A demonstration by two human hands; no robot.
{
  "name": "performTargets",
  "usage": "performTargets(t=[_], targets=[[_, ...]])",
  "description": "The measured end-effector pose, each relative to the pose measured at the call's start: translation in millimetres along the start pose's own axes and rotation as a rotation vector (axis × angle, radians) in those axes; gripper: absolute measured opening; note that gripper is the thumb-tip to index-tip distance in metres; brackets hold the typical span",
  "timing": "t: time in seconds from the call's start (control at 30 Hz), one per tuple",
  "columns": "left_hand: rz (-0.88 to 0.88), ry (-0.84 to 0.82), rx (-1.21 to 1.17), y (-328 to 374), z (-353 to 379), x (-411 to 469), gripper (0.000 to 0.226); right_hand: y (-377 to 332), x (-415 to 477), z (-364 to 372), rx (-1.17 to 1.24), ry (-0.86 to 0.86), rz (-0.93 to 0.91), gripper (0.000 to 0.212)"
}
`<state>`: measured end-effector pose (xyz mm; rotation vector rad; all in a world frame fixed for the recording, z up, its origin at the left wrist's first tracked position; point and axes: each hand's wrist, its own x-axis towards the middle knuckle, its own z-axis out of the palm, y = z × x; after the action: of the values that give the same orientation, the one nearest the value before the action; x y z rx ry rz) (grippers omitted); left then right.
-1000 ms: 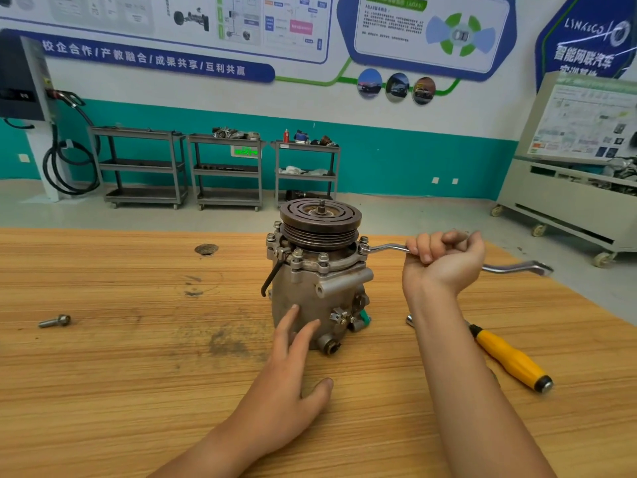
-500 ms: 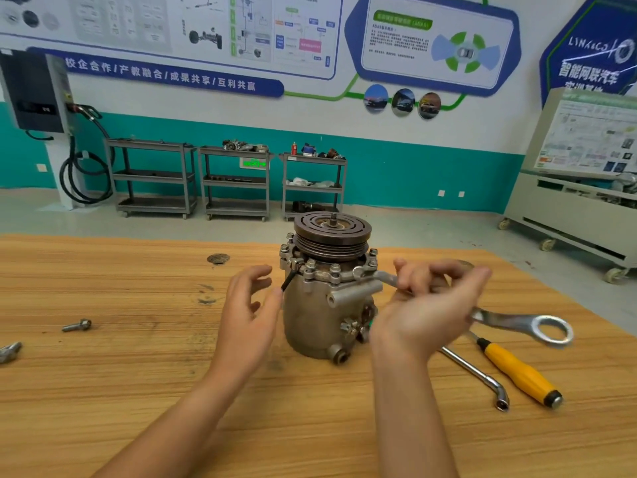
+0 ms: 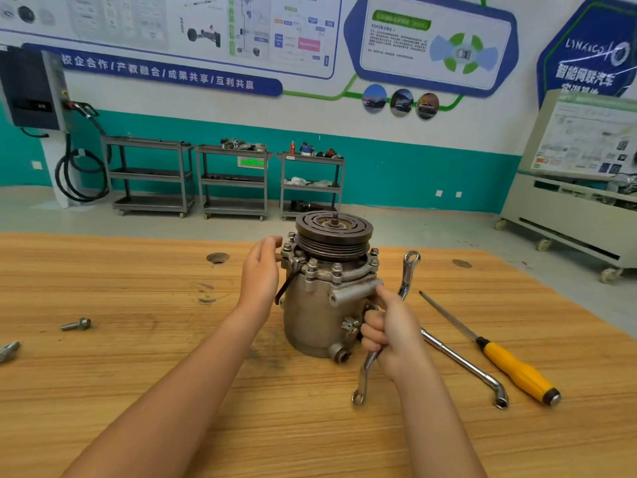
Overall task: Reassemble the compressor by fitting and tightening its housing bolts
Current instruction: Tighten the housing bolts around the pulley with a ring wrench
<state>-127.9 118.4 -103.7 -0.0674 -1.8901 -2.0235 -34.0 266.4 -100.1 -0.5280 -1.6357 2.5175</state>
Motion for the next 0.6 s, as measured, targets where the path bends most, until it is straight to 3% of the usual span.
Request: performTargets(t=[0.07,0.17,0.27,0.43,0.6], targets=[[-0.102,-0.031,-0.016,2.7,3.5,8.3,0.034,-2.7,3.0,1.8,-0.064,0.012,-0.013,0.026],[-0.362,-0.29,-0.17,4.5,2.0,20.4,0.062,-4.2,3.9,2.0,-0.178,0.012,-0.038,0.021],[-0.389,-0.44,-0.21,3.0,-1.5,24.6,0.078,-7.3,3.8,0.0,-0.208,-0.015,-0.033,0.021],[-0.34,-0.377,-0.138,2.2,-9.3,14.8,0.074,-8.9,9.1,-3.9,-0.299,-0.059,-0.046,0.022],[-0.242,-0.239,-0.066,7.8,-35.5,-15.4,0.056,-9.7,23.4,-3.0,-0.388,-0.16,-0.046,0.024]])
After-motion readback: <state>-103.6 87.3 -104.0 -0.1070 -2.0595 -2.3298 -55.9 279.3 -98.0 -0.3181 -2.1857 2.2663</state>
